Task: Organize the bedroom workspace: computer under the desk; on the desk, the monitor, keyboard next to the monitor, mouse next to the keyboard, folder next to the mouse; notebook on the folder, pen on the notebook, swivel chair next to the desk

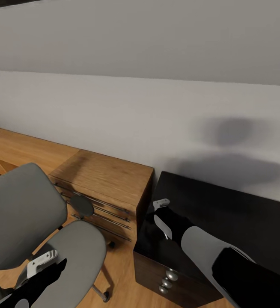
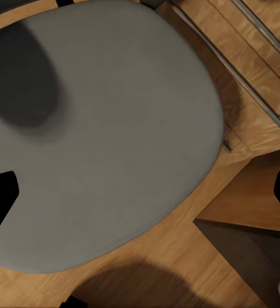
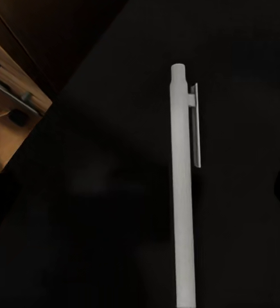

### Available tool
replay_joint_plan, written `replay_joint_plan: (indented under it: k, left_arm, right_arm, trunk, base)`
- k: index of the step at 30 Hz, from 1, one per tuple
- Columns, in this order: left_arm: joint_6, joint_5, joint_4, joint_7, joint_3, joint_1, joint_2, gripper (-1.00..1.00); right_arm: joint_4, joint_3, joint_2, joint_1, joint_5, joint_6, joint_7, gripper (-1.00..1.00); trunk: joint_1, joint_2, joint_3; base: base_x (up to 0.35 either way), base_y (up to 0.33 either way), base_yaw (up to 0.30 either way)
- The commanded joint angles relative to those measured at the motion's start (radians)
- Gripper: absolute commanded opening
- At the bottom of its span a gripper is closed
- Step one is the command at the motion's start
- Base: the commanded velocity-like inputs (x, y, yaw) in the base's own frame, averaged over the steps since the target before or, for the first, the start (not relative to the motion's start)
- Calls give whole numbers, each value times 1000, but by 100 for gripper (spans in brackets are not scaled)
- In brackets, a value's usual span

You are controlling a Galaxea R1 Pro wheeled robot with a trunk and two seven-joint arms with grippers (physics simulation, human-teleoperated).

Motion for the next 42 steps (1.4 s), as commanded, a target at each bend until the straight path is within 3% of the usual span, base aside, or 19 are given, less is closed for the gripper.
replay_joint_plan:
  k: [1, 12, 16, 26, 37, 42]
  left_arm:
    - [4, 10, -2, 8, 0, 0, 0, 100]
    - [4, 11, -2, 8, 0, 0, 0, 100]
    - [4, 11, -2, 8, 0, 0, 0, 100]
    - [4, 11, -2, 8, 0, 0, 0, 100]
    - [4, 10, -2, 8, 1, 0, 0, 100]
    - [2, 11, -2, 8, -7, 0, -28, 100]
  right_arm:
    - [-1, 7, 0, -1, -10, 3, -7, 100]
    - [-3, 7, 0, -1, -11, 2, -7, 100]
    - [-7, 6, -19, -1, -11, 3, -5, 100]
    - [-9, 6, -34, -1, -11, 3, 1, 100]
    - [-15, 6, -36, -1, -7, 4, 1, 100]
    - [-34, 8, -31, -2, -7, 23, 0, 100]
  trunk:
    - [4, -8, -4]
    - [46, -85, -39]
    - [46, -85, -39]
    - [46, -85, -39]
    - [46, -85, -39]
    - [46, -85, -39]
  base:
    - [0, 0, 0]
    - [0, 0, 0]
    - [0, 0, 0]
    - [0, 0, 0]
    - [0, 0, 0]
    - [0, 0, 0]
